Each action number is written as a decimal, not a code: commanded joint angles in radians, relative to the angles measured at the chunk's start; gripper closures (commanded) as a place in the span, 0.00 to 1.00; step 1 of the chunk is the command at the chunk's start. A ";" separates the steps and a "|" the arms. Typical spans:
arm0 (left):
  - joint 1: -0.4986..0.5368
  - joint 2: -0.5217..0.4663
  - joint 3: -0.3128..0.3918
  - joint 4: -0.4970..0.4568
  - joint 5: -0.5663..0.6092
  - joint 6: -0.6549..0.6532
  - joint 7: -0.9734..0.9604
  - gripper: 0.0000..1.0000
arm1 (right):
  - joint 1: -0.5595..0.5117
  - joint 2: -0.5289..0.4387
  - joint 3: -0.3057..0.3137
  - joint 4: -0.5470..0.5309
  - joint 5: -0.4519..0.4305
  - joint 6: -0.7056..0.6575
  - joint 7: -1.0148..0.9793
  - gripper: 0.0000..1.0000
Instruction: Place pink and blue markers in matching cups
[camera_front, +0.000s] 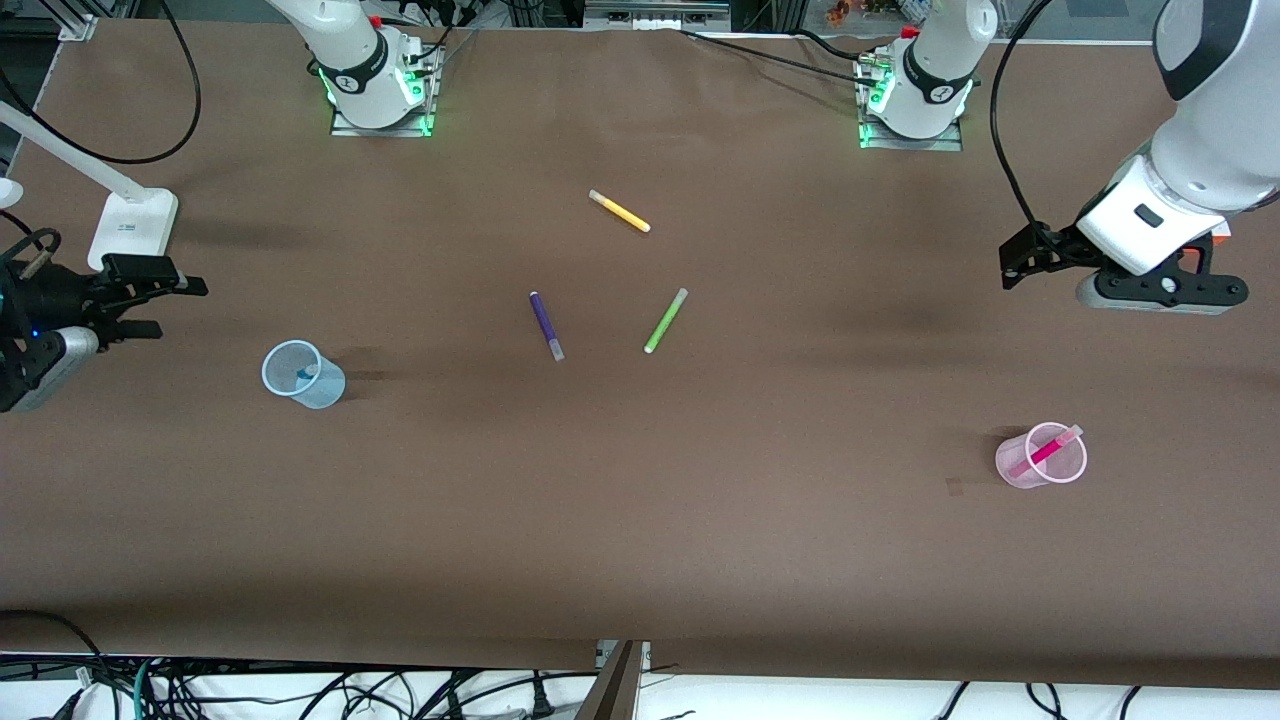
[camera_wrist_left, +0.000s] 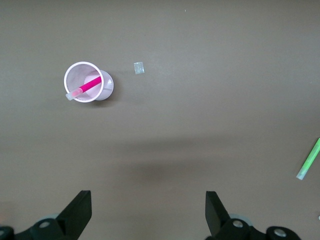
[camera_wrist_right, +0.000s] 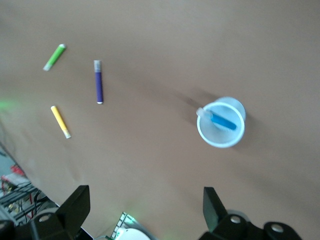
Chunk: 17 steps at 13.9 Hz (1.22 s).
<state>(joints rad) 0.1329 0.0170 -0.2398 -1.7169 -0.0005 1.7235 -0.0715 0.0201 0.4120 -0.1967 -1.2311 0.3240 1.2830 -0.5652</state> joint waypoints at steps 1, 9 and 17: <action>0.024 -0.020 0.014 -0.007 -0.042 0.004 0.047 0.00 | 0.018 -0.100 0.063 -0.083 -0.109 0.009 0.215 0.00; -0.095 -0.022 0.152 0.007 -0.042 -0.027 0.094 0.00 | 0.017 -0.401 0.184 -0.404 -0.286 0.118 0.525 0.00; -0.093 -0.022 0.148 0.007 -0.044 -0.028 0.095 0.00 | 0.017 -0.476 0.149 -0.395 -0.361 0.128 0.533 0.00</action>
<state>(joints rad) 0.0427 0.0088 -0.0984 -1.7138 -0.0142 1.7107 -0.0044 0.0396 -0.0433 -0.0512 -1.5936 -0.0273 1.3945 -0.0484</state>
